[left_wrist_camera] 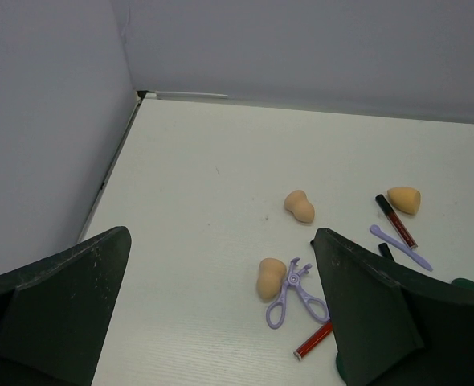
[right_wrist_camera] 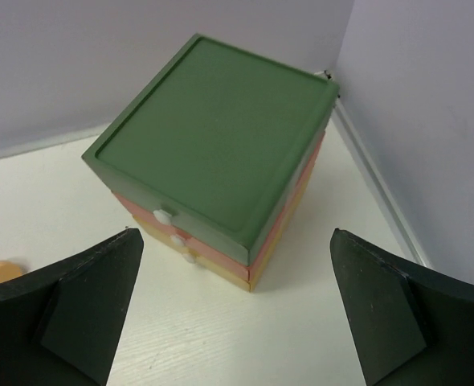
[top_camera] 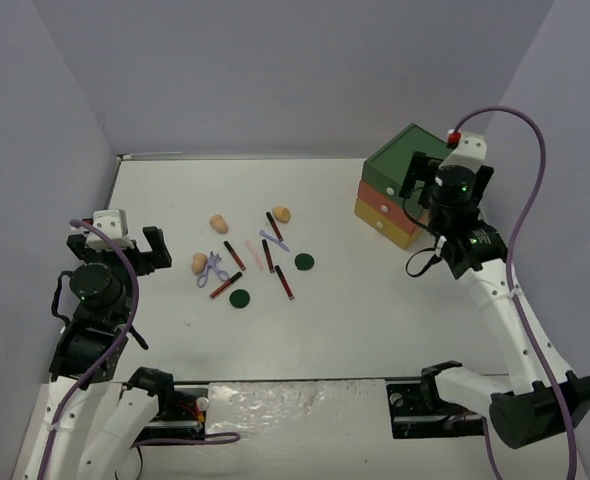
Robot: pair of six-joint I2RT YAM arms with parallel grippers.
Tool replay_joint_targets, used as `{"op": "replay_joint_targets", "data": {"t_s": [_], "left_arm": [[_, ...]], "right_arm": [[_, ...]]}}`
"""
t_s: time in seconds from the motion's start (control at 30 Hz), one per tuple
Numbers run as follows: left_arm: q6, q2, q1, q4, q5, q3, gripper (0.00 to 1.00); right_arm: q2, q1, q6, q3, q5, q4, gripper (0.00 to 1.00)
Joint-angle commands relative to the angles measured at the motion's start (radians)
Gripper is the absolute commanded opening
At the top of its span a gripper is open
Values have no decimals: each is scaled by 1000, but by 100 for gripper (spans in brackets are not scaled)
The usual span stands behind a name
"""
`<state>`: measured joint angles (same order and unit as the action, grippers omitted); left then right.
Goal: Organize the makeup
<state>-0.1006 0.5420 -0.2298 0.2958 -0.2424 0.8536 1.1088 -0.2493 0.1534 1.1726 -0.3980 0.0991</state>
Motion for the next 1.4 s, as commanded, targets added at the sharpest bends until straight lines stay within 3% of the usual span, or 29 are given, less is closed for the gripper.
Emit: {"op": "replay_joint_targets", "data": {"t_s": [0.0, 0.37, 1.37], "left_arm": [[-5, 18, -3, -58, -31, 18, 97], [-13, 26, -2, -58, -58, 12, 97], [-18, 15, -3, -64, -46, 7, 97]], "right_arm": [[124, -122, -26, 73, -204, -53, 100], [327, -242, 228, 129, -463, -62, 89], [577, -209, 521, 188, -530, 1, 70]]}}
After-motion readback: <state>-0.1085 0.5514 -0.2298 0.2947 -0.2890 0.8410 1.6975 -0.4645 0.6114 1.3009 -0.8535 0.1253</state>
